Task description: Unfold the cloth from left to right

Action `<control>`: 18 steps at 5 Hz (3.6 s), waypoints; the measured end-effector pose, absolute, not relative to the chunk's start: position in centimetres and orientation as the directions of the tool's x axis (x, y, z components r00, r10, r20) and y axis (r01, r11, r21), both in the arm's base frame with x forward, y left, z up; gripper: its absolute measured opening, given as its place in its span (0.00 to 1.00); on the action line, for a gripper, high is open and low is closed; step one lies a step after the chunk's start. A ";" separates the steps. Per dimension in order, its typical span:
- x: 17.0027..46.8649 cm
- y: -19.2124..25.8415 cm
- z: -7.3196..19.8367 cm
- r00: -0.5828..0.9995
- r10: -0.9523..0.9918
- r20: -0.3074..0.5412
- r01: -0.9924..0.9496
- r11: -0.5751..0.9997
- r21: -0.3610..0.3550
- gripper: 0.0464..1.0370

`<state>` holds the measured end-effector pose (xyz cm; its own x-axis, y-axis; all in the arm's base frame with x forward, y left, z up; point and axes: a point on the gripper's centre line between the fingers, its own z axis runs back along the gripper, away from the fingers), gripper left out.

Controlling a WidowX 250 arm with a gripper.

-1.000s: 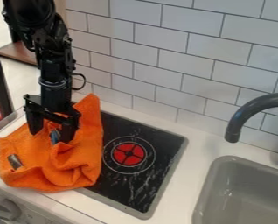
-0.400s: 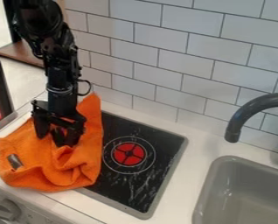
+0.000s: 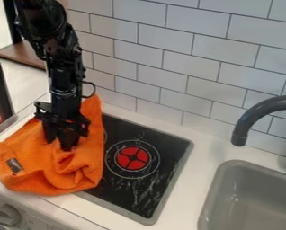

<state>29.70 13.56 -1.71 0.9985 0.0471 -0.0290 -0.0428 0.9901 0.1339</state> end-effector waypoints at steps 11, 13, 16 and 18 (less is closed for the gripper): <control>37.5 -2.9 -0.5 0.977 -0.168 0.128 0.164 0.985 0.045 0.04; 37.7 -2.9 -1.5 0.979 -0.170 0.112 0.166 0.985 0.048 0.50; 37.4 -3.5 0.3 0.968 -0.211 0.135 0.212 0.977 0.009 0.97; 36.6 -3.2 4.6 0.940 -0.303 0.156 0.305 0.952 0.012 0.96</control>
